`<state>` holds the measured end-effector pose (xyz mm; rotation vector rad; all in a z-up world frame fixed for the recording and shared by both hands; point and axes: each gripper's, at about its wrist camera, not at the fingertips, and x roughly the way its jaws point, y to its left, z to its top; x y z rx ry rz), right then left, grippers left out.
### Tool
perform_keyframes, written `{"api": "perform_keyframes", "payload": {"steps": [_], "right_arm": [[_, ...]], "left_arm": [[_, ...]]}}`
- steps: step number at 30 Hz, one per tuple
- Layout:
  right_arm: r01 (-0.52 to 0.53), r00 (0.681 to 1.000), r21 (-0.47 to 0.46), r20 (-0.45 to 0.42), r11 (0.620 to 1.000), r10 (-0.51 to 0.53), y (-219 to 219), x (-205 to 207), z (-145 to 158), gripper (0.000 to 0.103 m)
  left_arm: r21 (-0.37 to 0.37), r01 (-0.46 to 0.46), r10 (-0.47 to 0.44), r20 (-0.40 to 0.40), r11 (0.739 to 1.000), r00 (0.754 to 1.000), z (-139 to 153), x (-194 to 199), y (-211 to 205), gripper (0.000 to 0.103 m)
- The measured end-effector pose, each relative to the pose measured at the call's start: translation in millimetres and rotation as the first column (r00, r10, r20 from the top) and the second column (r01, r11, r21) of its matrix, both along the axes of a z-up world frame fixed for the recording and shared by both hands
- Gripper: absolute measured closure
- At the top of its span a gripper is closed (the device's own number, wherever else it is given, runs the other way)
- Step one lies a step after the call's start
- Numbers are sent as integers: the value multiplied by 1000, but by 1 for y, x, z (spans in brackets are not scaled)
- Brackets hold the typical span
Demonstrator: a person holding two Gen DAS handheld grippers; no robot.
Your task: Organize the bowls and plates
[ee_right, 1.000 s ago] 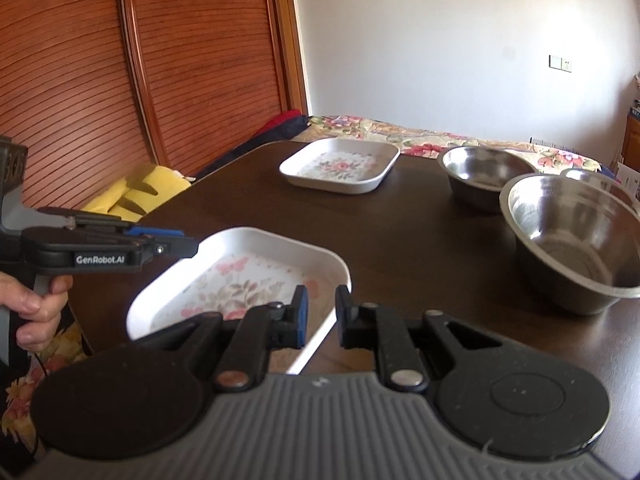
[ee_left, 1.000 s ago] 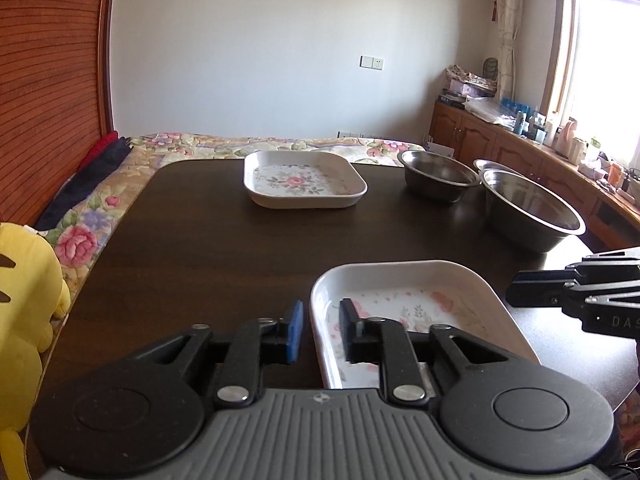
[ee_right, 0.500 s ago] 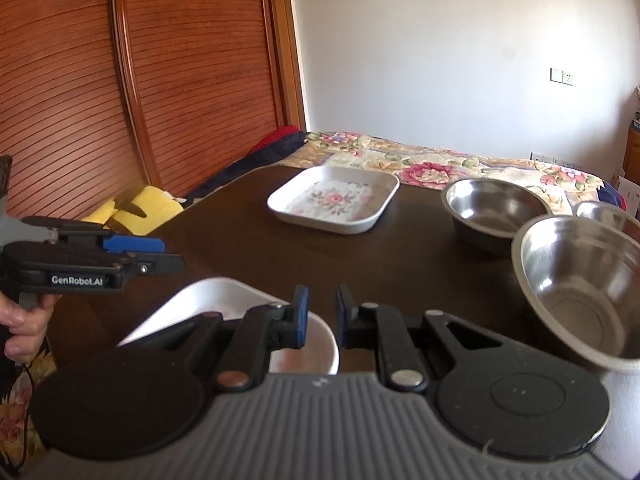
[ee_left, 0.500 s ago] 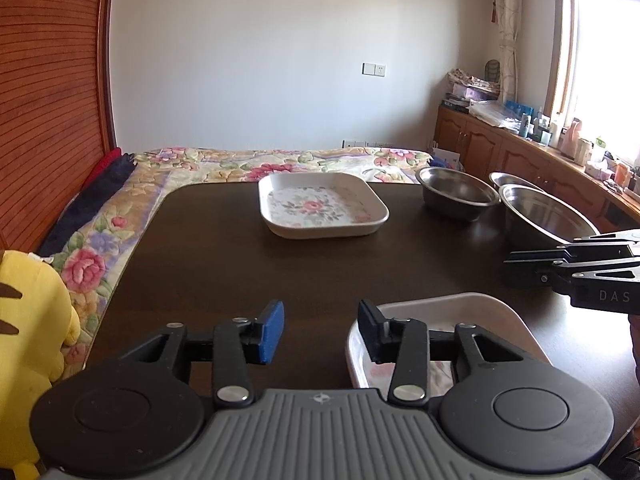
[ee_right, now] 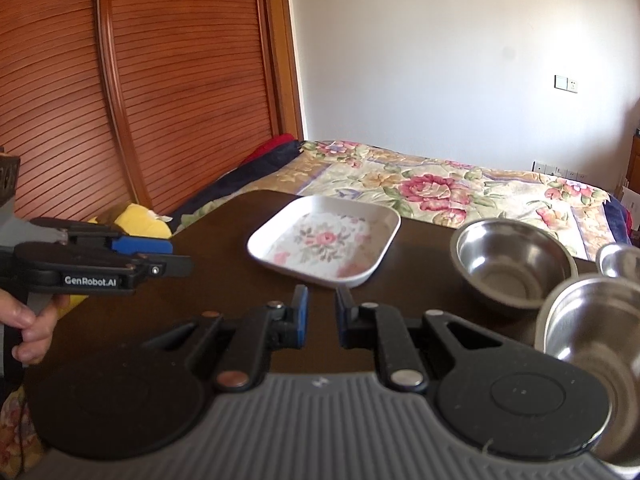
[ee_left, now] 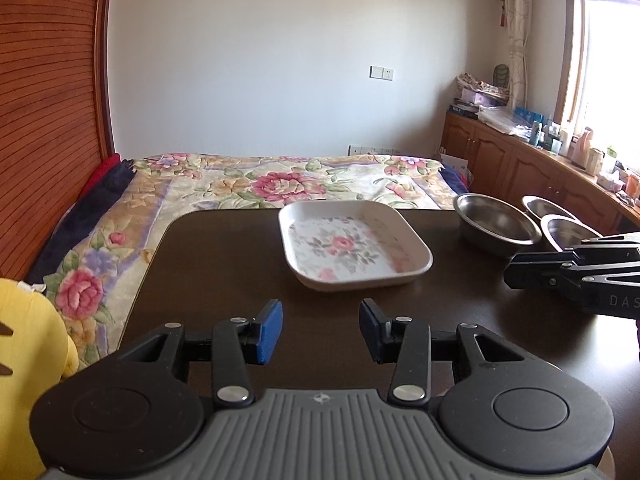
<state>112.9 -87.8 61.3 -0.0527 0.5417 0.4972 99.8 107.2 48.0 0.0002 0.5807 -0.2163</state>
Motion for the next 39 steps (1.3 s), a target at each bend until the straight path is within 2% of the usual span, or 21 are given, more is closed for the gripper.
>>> {"api": "perform_keyframes", "payload": {"steps": [16,20,24,39], "right_arm": [[41,999,3,-32,999,-41,19,55,-10,86],[63,997,4,-32,998,-63,20,66,-12,82],[86,995,14,-45,996,-85,21,77,-17,82],[126,990,-11,-62,992,-126,17,96,-30,81]], "left_arm": [[41,7,-7,-10,999,1000,-3,54,12,57],[50,-1,1,-11,999,1000,-3,66,12,57],[59,-1,2,-21,998,1000,-8,79,12,53],[60,12,-8,-67,998,998,-22,116,3,54]]}}
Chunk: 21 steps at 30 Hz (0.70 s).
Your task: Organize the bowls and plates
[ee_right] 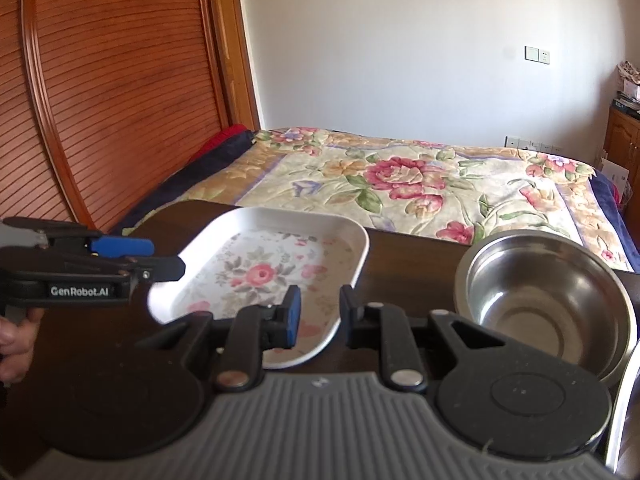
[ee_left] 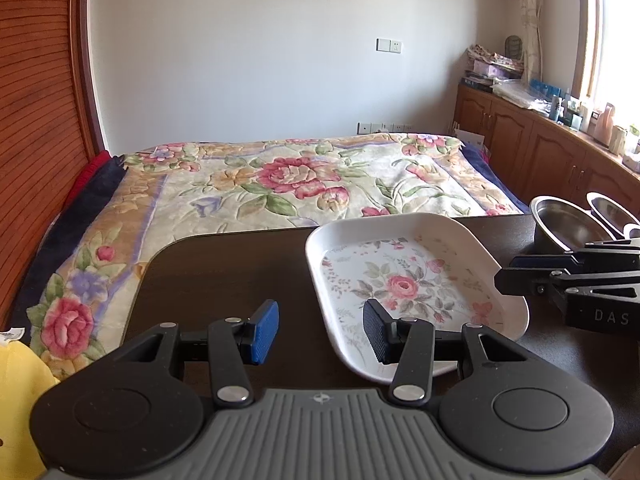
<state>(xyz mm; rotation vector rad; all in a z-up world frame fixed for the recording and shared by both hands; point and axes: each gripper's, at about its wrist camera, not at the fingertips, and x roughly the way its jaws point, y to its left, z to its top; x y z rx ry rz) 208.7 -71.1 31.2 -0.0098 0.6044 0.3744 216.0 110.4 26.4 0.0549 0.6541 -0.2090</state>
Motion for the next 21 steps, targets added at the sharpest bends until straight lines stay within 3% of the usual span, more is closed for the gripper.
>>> {"api": "perform_keyframes", "payload": {"steps": [3,6,14,21], "right_arm": [[2,1000,0,-10,1000,-2,0,3,-3,78],[2,1000,2,-10,1000,-2,0,4,-4,64],[-7,999,8,-31,1000,7,-1,8,-11,64],[-24,999,-2,-45,1000,23,1,10,-14,67]], "left_arm": [[-3,1,-1,-13,1000,1000,-3,6,-1,60],[-4,0,0,-24,1000,1000,-6,10,-3,64],[-1,0,0,-45,1000,999,-13,16,-5,74],[-10,5,-6,-45,1000,999,-14,17,-5,75]]}}
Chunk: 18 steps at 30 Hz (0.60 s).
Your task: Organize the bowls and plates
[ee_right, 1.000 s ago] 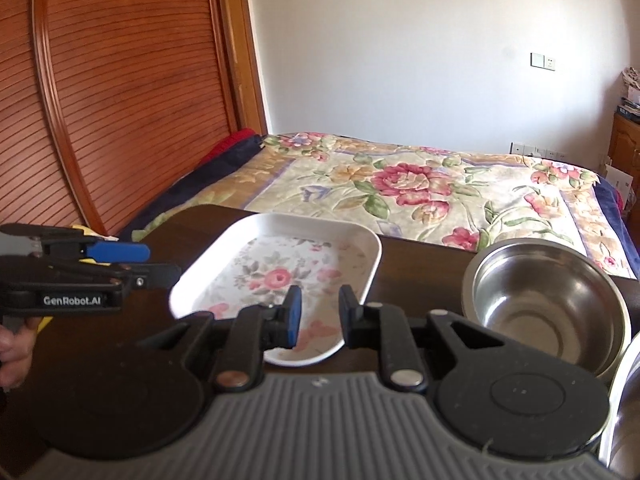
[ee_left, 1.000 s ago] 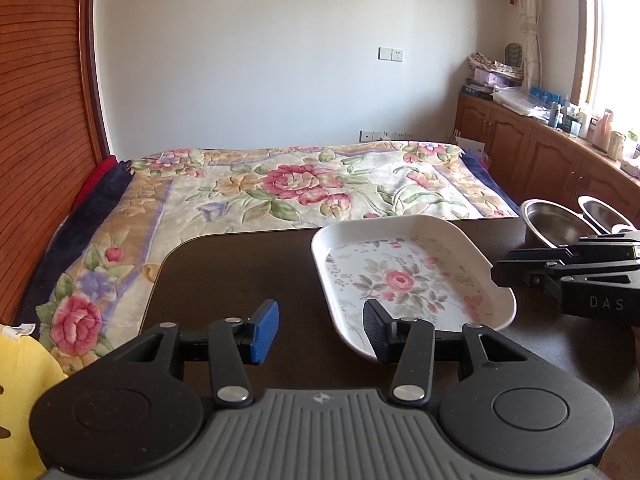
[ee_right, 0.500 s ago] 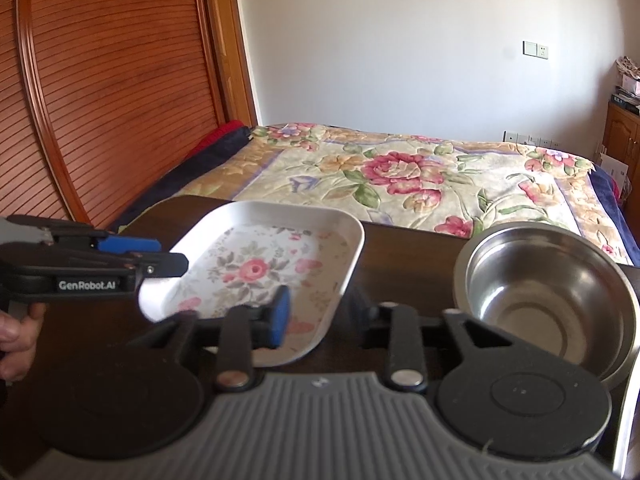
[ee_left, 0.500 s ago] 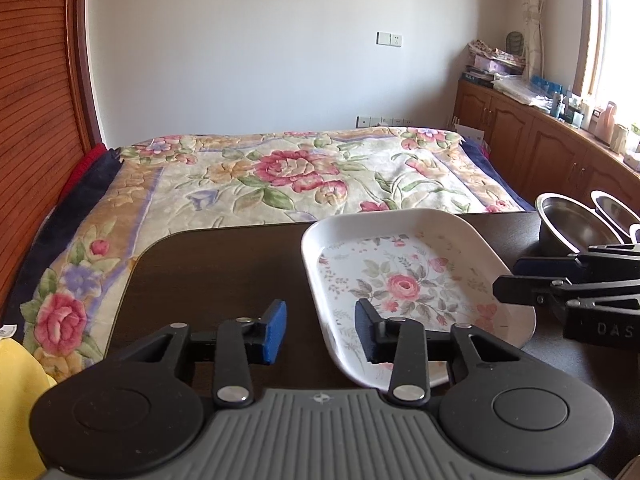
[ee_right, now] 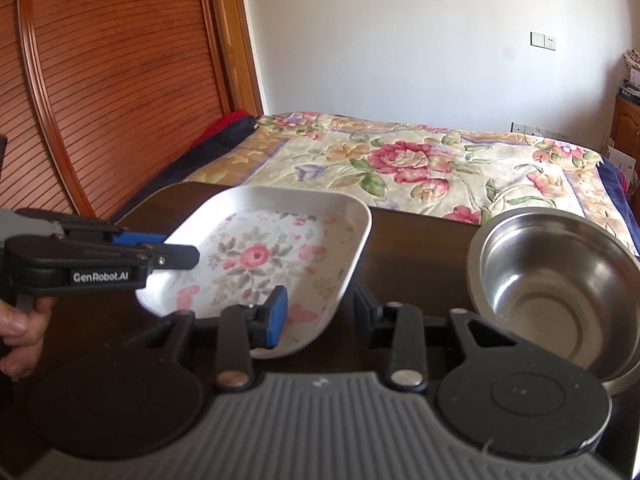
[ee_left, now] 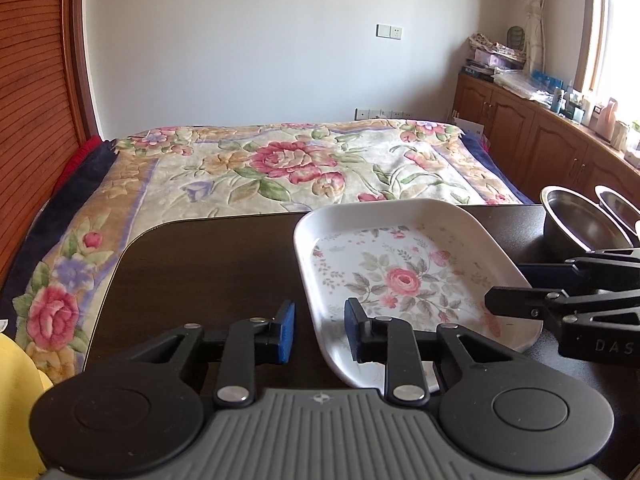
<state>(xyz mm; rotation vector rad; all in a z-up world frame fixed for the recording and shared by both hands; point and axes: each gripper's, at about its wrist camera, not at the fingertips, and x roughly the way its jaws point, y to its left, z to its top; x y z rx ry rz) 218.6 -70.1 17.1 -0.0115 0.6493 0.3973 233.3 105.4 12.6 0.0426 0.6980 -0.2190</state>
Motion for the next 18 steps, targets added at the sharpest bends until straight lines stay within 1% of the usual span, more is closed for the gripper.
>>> {"api": "perform_keyframes", "payload": {"steps": [5,11,13,15,16,18], "right_arm": [[-4,1000,4,-11,1000,4,0,1,-2,74],[-12,1000,3,-5,1000,12,0,1,-3,76],[-11,1000,0,-4,1000,11,0,1,-3,78],[-10,1000,0,-5,1000,10,-1,1,-2,82],[-12,1000,6,-9,1000,12,-2,2,-2,82],[-14,1000,9,-10,1000,14,-3,1,-2,83]], "left_arm": [[-7,4,-4,2,1000,1000,0,0,-1,81],[-3,6,-6,6,1000,1000,-1,-1,-2,84],[0,4,-4,8,1000,1000,-1,-1,-2,84],[3,-7,7,11,1000,1000,-1,-2,-3,85],[5,-15,15,13,1000,1000,0,-2,-2,87],[9,-21,21,12,1000,1000,0,-4,-2,88]]}}
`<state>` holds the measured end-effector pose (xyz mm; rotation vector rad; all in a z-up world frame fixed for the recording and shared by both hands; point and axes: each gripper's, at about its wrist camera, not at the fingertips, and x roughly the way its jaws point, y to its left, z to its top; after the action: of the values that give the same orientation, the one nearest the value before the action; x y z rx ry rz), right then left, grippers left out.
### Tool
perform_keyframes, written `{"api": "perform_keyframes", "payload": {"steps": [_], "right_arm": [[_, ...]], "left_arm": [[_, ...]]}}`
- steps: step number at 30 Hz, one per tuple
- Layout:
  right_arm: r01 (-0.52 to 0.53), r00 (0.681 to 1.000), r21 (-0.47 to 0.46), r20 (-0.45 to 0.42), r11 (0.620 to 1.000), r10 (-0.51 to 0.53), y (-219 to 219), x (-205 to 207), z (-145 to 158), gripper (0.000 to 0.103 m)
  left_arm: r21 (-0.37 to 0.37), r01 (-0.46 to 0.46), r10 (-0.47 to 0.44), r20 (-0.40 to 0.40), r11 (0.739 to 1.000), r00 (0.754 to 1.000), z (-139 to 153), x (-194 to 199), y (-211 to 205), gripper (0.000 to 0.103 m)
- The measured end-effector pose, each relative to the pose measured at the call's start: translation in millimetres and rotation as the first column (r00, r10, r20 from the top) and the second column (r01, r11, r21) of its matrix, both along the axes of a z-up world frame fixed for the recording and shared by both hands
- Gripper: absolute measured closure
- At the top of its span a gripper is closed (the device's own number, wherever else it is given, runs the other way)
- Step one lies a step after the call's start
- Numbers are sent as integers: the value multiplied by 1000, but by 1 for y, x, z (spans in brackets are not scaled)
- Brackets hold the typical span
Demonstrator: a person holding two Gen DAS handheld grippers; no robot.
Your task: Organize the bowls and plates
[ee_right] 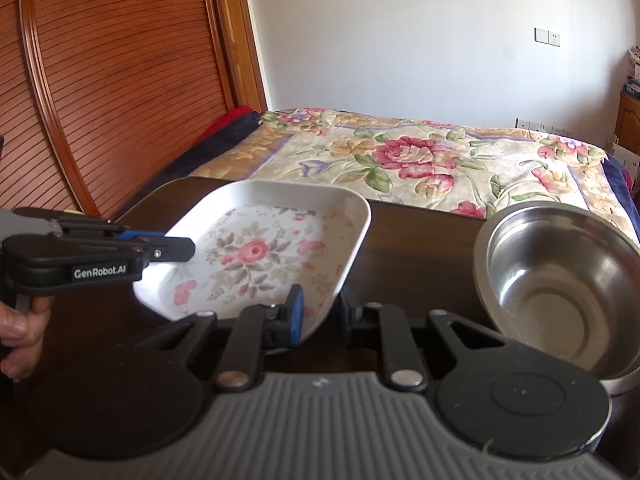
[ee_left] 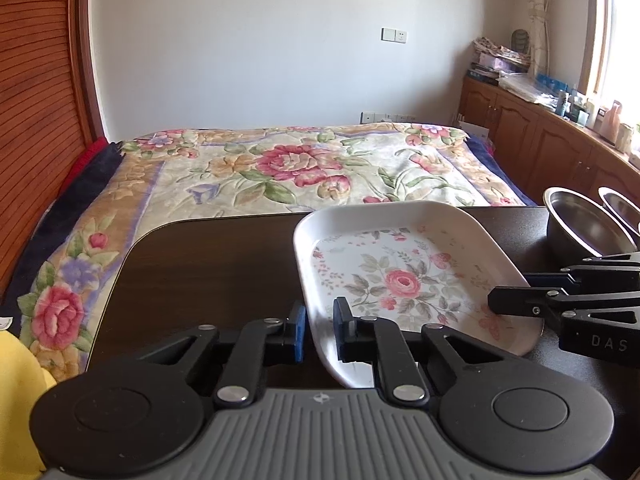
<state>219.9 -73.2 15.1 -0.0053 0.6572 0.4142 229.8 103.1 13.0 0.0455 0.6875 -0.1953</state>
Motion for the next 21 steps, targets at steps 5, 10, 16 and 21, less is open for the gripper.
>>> {"api": "perform_keyframes", "payload": {"steps": [5,10,16,21], "right_arm": [[-14,1000,1,6,1000,14,-3,-2,3,84],[-21,1000,5,21,1000,21,-6,-6,9,87],[-25,999,6,25,1000,25,-9,-12,11,87],[-28,999,10,29,1000,28,-12,-19,15,87]], "left_arm": [[5,-11,11,-11,1000,1000,2,-4,2,90],[4,-16,16,-9,1000,1000,7,-13,4,90],[1,-19,19,3,1000,1000,14,-26,3,90],[3,-16,16,13,1000,1000,20,-35,1,90]]}}
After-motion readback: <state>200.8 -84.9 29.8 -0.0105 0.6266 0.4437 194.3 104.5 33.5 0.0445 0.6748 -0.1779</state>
